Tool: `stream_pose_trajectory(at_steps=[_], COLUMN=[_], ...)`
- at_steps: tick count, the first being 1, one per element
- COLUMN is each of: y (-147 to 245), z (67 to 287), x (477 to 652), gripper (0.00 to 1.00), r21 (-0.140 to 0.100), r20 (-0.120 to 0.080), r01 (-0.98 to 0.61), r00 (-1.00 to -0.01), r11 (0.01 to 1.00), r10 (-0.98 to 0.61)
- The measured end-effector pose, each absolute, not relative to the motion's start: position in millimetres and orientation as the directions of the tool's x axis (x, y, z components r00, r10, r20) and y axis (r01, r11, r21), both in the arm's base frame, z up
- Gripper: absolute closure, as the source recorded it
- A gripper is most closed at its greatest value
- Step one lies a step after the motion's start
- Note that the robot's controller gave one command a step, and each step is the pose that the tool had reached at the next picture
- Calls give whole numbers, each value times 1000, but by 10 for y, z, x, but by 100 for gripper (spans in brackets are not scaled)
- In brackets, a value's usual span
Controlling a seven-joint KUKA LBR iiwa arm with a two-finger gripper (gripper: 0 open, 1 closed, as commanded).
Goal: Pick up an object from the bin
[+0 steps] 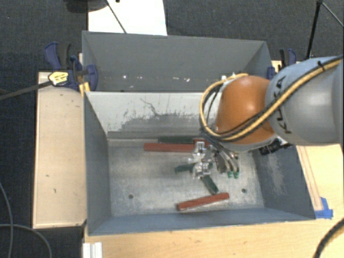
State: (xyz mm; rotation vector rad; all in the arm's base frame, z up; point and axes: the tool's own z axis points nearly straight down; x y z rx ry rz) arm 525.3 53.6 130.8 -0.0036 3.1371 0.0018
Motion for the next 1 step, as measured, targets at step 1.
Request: stream_pose_trajectory(at_steps=[1], y=[536], z=[1341], x=[5254], gripper=[100], r21=[1], r20=[-5], r01=[-1], r00=[-1000], r11=[1000], r10=[-1])
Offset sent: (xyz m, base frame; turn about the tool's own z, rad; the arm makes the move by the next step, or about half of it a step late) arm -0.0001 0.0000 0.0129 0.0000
